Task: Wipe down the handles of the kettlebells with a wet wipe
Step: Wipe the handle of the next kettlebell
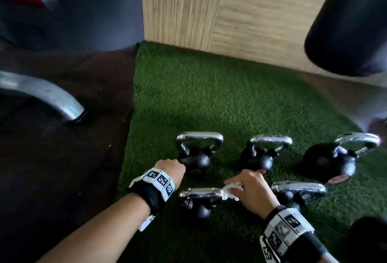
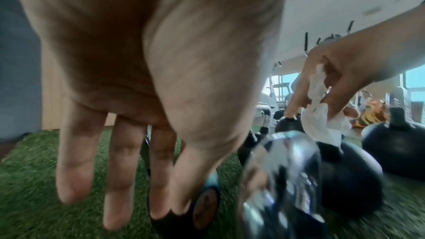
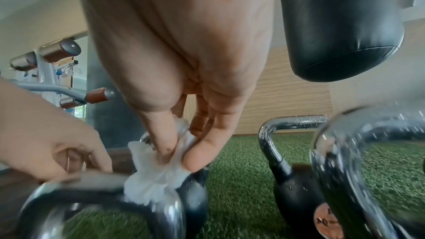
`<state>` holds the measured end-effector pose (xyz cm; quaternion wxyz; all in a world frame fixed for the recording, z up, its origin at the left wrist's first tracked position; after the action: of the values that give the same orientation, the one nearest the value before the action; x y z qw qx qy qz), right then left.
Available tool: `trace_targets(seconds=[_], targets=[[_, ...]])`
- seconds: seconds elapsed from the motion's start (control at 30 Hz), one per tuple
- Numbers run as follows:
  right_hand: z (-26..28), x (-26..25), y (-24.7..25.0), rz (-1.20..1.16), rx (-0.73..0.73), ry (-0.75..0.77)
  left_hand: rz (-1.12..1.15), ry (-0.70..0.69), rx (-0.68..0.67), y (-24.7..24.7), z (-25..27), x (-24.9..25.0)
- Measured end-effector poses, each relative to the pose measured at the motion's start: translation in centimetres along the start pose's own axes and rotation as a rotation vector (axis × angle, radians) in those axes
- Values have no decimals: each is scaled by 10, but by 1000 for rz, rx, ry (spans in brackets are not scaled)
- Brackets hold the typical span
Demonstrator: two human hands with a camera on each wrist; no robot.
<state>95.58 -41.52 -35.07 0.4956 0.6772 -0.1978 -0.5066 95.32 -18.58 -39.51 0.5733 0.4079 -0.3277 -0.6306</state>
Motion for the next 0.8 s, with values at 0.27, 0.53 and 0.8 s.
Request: trace_targets(seconds=[0.27,0.53,0.8], targets=[[-44,-20,62,-82,110,5,352,194,10,14,-49,-47],[-82,22,48,-535,82,-147,772,260,-166,-61,-106,-52],[-119,25,27,-589,199,-91,1055,118,-72,-68,-152,-44]])
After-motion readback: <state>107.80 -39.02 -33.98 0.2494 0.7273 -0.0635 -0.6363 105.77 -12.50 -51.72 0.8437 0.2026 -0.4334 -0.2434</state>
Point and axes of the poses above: each hand's wrist, its own z-axis away from the middle knuckle, its own y-axis out of the back of the hand, x = y × z, the point moved 5 cm from there along -z, towards the middle knuckle, and after that the axes turned 7 degrees about y, right-handed, at the moved point
